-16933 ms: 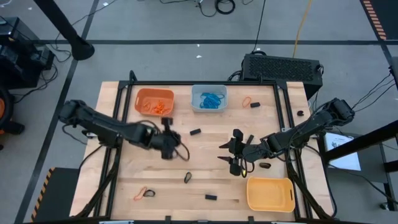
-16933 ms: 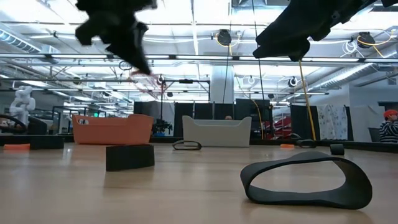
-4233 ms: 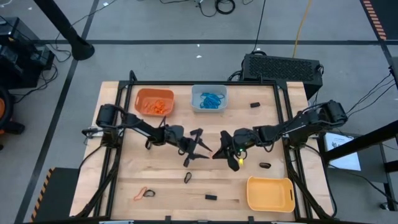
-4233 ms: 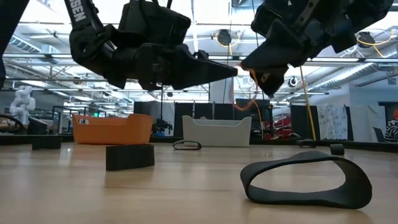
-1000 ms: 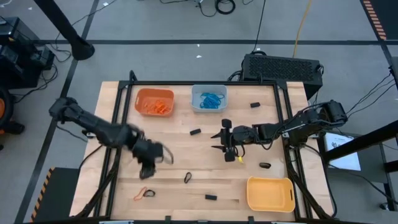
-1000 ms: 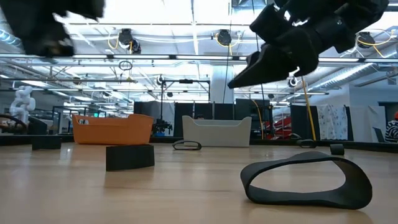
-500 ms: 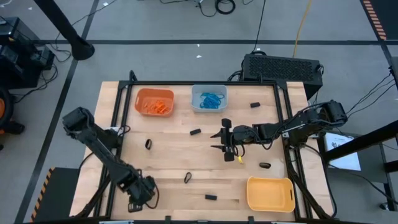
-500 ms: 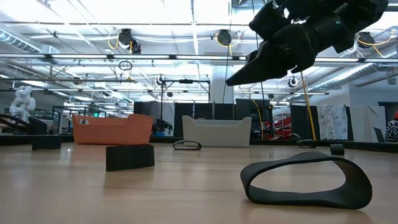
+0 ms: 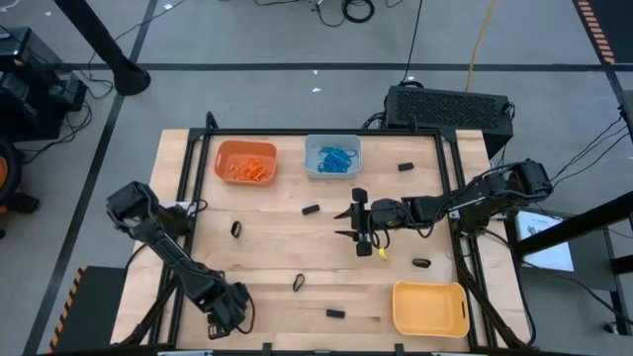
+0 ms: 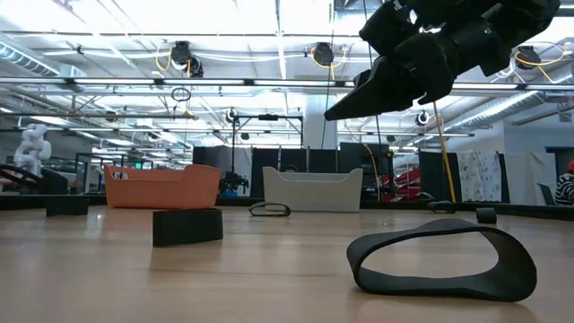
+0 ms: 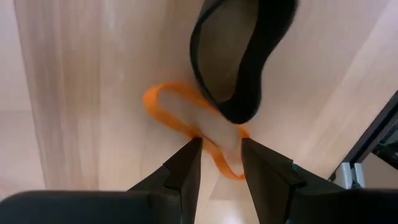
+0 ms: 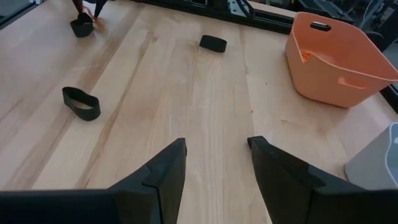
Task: Sort rubber bands into baskets
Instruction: Put the orange rubberband into the orange bin
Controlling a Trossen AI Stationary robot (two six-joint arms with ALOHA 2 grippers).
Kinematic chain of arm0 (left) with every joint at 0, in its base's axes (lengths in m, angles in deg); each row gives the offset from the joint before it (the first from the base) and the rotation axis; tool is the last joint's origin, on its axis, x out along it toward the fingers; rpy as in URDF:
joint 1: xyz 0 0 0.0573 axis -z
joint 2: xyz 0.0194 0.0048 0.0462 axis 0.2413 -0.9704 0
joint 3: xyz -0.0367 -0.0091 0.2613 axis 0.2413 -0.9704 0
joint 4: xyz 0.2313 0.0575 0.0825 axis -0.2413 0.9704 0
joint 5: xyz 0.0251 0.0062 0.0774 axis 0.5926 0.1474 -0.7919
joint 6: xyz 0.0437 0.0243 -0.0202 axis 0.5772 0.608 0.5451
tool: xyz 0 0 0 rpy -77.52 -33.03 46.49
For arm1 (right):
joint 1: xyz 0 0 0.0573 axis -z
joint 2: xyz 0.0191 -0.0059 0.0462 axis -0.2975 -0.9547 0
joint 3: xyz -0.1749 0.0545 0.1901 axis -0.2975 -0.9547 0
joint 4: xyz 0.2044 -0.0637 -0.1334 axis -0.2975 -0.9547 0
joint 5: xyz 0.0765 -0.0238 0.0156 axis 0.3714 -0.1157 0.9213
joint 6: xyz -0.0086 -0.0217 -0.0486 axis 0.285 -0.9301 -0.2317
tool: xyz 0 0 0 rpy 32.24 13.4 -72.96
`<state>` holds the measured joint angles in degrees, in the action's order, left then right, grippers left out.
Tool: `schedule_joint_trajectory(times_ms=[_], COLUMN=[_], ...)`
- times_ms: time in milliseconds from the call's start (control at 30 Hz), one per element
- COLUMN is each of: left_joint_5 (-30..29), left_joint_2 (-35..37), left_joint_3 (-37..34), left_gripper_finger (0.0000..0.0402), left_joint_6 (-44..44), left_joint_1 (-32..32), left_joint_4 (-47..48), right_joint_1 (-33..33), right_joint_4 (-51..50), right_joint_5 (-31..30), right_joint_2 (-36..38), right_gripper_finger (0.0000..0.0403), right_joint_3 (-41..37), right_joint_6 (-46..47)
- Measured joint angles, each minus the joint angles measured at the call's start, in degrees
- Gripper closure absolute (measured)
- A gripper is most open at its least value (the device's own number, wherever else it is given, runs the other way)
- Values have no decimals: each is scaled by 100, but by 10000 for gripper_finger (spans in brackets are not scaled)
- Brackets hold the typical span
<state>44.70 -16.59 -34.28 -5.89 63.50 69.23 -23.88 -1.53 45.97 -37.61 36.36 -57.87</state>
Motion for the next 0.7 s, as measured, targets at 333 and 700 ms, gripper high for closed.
schedule_joint_trajectory(times_ms=[333,700], left_joint_5=[348,305], left_joint_2=[-104,-107], left_joint_3=[-1,-10], left_gripper_finger=[277,392], left_joint_6=[-150,262], left_joint_1=[10,-8], left_joint_4=[324,430], right_joint_1=[0,0], right_joint_4=[-7,-46], right_joint_5=[0,2], right_joint_2=[0,2], right_gripper_finger=[227,227], right_joint_3=[0,0], right_joint_6=[4,170])
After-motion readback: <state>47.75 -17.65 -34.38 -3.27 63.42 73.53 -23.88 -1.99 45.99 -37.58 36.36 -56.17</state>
